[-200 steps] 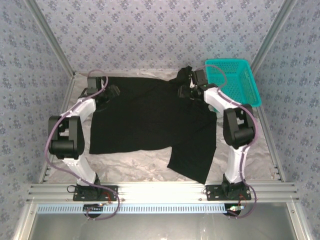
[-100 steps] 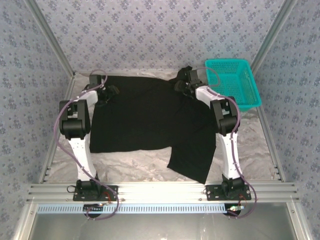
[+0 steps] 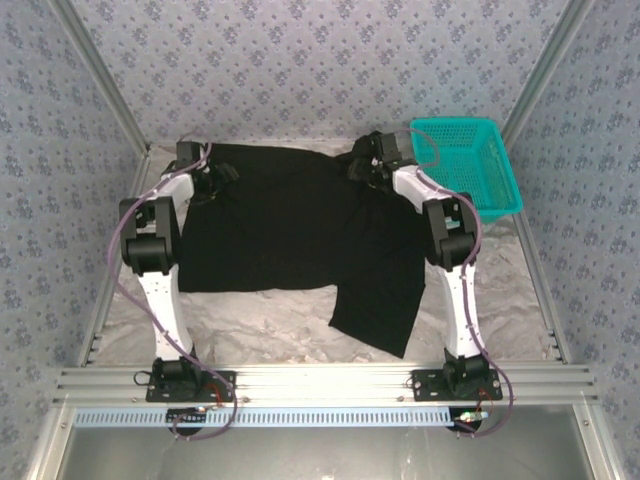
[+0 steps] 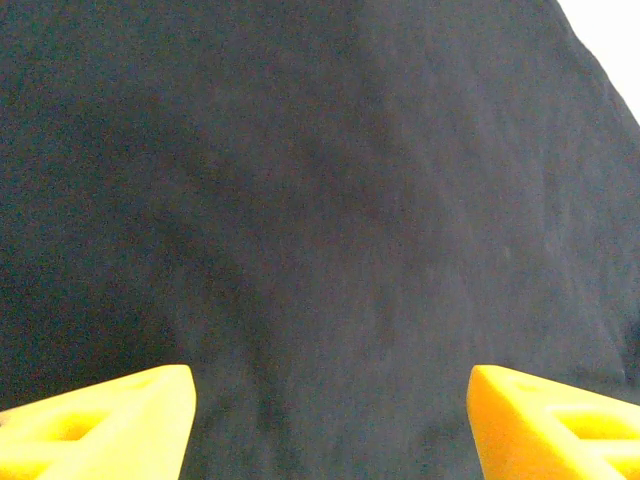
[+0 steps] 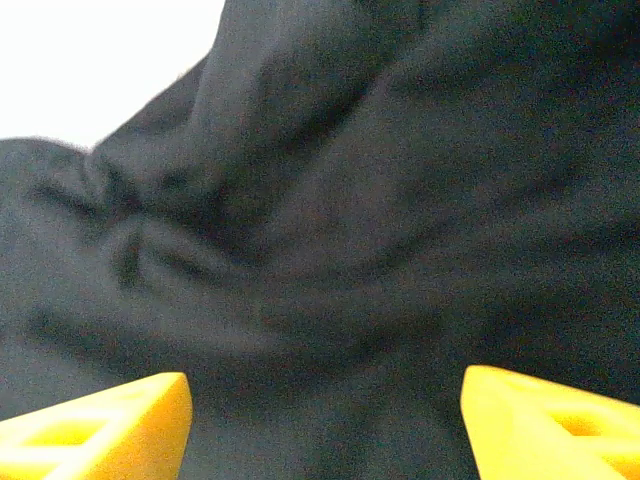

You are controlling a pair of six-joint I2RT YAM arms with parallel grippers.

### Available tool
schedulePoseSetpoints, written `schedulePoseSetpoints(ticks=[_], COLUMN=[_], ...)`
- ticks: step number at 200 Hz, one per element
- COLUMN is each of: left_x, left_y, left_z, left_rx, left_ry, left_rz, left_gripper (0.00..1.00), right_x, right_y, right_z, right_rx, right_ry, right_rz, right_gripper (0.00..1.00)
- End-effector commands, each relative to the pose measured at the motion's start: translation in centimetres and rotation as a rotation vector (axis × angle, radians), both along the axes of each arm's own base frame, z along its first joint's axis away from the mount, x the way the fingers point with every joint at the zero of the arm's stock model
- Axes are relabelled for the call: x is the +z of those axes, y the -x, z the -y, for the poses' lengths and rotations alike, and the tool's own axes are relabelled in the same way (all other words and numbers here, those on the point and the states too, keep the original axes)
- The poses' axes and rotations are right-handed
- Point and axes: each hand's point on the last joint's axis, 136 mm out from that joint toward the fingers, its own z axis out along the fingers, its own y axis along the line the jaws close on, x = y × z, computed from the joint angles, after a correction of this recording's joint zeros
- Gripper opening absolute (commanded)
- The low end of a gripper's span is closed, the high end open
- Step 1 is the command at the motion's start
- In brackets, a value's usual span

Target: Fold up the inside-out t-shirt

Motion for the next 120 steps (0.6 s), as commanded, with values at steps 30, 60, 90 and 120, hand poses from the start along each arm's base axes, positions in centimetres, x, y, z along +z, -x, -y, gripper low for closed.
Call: schedulePoseSetpoints(ticks=[30, 60, 90, 120], left_x=[11.6, 11.1, 10.3, 9.9], left_y=[6.8, 13.0, 18.0, 20.7], left_z=[-0.4, 1.2, 3.0, 4.6], left_rx=[0.007, 0.007, -0.026, -0.064], left_ry=[-0.043, -0.017, -0.058, -0.063], left_rz=[0.187, 0.164, 0.133, 0.121], left_gripper=[0.75, 0.75, 0.74, 0.74], right_x=[6.4, 2.5, 0.7, -0.3], right_y=[15.9, 28.5, 37.5, 42.3], right_z=[1.7, 6.4, 7.5, 7.0], right_rx=[0.184, 0.174, 0.154, 0.167], right_ry=[0.145, 0.302, 0.350, 0.388], right_rz=[-0.098, -0.419, -0.601, -0.672], right_gripper=[0.75, 0.72, 0.70, 0.69])
